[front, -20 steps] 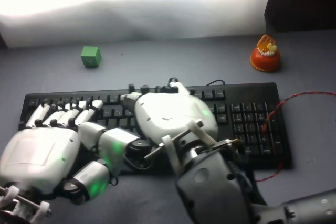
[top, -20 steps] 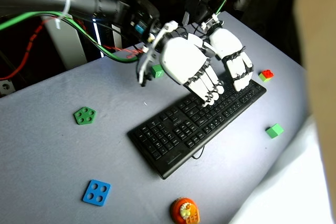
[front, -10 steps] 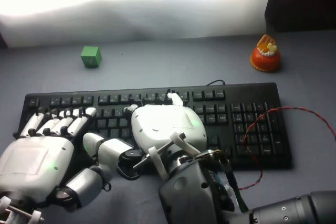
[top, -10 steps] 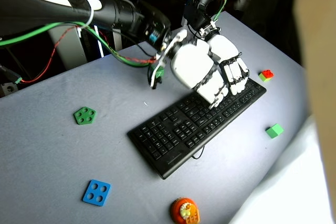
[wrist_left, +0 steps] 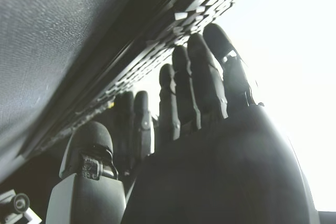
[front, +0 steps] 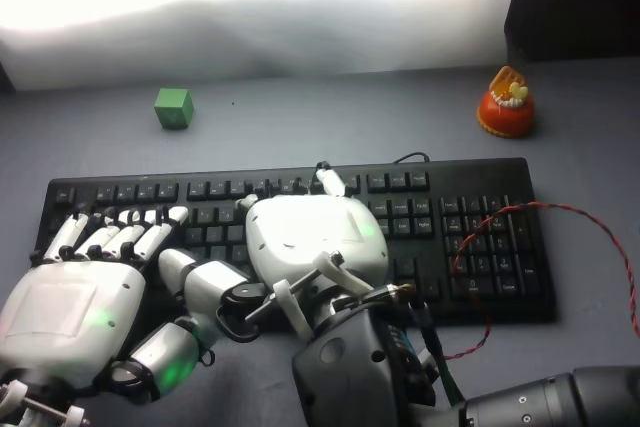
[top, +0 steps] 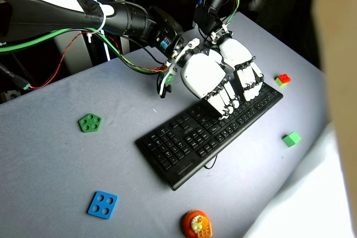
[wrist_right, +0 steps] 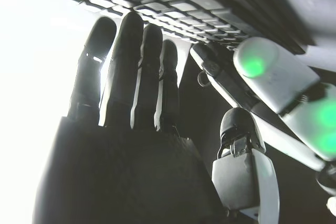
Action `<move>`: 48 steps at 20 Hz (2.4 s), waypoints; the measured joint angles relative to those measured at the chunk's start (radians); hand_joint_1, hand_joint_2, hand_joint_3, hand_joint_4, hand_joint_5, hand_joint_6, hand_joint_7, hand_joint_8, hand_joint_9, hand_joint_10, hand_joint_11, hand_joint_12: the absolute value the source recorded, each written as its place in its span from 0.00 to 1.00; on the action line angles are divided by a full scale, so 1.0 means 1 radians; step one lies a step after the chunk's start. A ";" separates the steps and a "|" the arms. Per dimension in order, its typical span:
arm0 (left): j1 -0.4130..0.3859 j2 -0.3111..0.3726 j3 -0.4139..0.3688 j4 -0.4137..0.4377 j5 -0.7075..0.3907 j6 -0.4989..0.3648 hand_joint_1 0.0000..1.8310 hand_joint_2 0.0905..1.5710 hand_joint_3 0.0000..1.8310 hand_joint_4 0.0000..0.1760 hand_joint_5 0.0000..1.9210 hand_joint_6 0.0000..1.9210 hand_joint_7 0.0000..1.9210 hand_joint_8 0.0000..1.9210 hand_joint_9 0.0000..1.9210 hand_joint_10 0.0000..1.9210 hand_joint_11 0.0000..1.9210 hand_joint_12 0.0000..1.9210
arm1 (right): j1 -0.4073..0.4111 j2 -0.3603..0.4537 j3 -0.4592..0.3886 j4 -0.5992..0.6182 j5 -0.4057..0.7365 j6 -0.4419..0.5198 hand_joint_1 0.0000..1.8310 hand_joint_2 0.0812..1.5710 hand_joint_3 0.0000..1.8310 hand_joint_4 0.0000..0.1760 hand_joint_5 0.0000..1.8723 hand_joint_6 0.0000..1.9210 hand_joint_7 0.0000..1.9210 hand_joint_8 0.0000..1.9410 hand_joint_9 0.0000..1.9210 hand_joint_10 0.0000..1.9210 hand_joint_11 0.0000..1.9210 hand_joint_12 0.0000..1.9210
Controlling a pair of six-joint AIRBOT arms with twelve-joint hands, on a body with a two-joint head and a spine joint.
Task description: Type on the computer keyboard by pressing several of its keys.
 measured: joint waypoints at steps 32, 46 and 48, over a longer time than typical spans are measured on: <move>0.035 0.000 0.007 0.027 -0.065 -0.032 0.12 0.80 0.00 0.00 0.36 0.02 0.40 0.01 0.23 0.30 0.00 0.61 | -0.048 -0.048 0.079 -0.076 0.114 -0.028 0.05 0.74 0.00 0.00 0.30 0.31 0.42 0.03 0.29 0.38 0.03 0.84; 0.008 0.031 0.004 0.011 0.001 -0.008 0.11 0.81 0.00 0.00 0.24 0.01 0.31 0.00 0.19 0.36 0.00 0.78 | -0.008 0.034 -0.002 -0.014 0.121 -0.034 0.05 0.73 0.00 0.00 0.33 0.05 0.44 0.00 0.29 0.50 0.09 0.88; -0.014 0.040 0.007 0.003 0.025 0.030 0.11 0.81 0.00 0.00 0.25 0.01 0.31 0.00 0.19 0.35 0.00 0.76 | 0.013 0.085 -0.060 -0.011 0.126 -0.041 0.04 0.73 0.00 0.00 0.33 0.04 0.44 0.00 0.29 0.47 0.07 0.88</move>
